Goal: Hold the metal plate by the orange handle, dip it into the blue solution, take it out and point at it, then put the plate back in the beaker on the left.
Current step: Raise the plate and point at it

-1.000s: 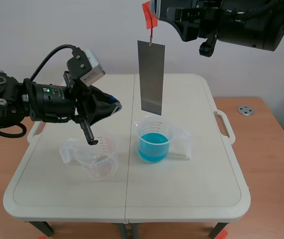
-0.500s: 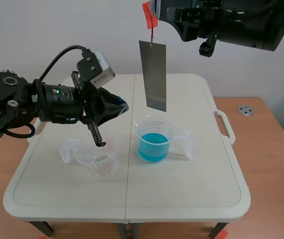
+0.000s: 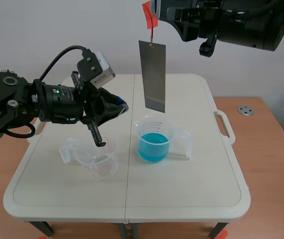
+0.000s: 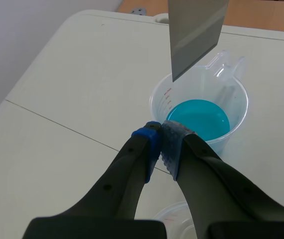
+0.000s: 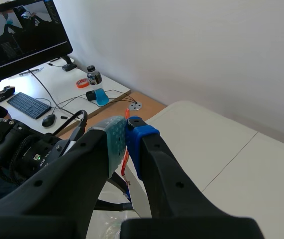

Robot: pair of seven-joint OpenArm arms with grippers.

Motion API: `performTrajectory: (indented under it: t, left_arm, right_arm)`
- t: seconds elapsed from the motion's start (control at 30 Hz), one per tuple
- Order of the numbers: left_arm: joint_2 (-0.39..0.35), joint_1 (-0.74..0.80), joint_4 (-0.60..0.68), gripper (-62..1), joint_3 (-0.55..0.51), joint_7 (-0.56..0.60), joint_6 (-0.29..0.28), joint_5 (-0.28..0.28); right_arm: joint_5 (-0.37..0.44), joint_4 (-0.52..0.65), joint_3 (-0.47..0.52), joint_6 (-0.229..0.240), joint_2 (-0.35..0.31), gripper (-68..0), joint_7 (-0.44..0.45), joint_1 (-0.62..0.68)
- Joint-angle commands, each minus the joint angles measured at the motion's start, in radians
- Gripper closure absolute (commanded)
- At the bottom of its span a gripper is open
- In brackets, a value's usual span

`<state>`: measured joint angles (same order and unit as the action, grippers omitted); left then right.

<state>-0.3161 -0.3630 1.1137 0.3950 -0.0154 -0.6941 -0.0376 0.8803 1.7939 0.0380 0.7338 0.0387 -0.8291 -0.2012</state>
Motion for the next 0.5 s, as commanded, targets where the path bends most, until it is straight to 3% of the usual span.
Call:
performTrajectory:
  t: [0.0, 0.07, 0.2, 0.47]
  left_arm:
    - [-0.004, -0.016, 0.009, -1.5, -0.008, 0.011, -0.002, 0.011]
    - [-0.018, -0.016, 0.01, -1.5, -0.008, 0.02, -0.002, 0.016]
    - [-0.091, 0.006, 0.036, -1.5, -0.022, 0.022, 0.056, 0.097]
    - [-0.303, 0.21, 0.18, -1.5, -0.173, 0.05, 0.056, 0.235]
  right_arm:
    - [0.014, 0.025, -0.003, 0.012, -0.003, -1.5, 0.015, -0.021]
    - [0.014, 0.025, -0.003, 0.012, -0.003, -1.5, 0.015, -0.021]
    - [0.014, 0.025, -0.003, 0.012, -0.003, -1.5, 0.015, -0.021]
    - [0.015, 0.025, -0.003, 0.012, -0.003, -1.5, 0.014, -0.027]
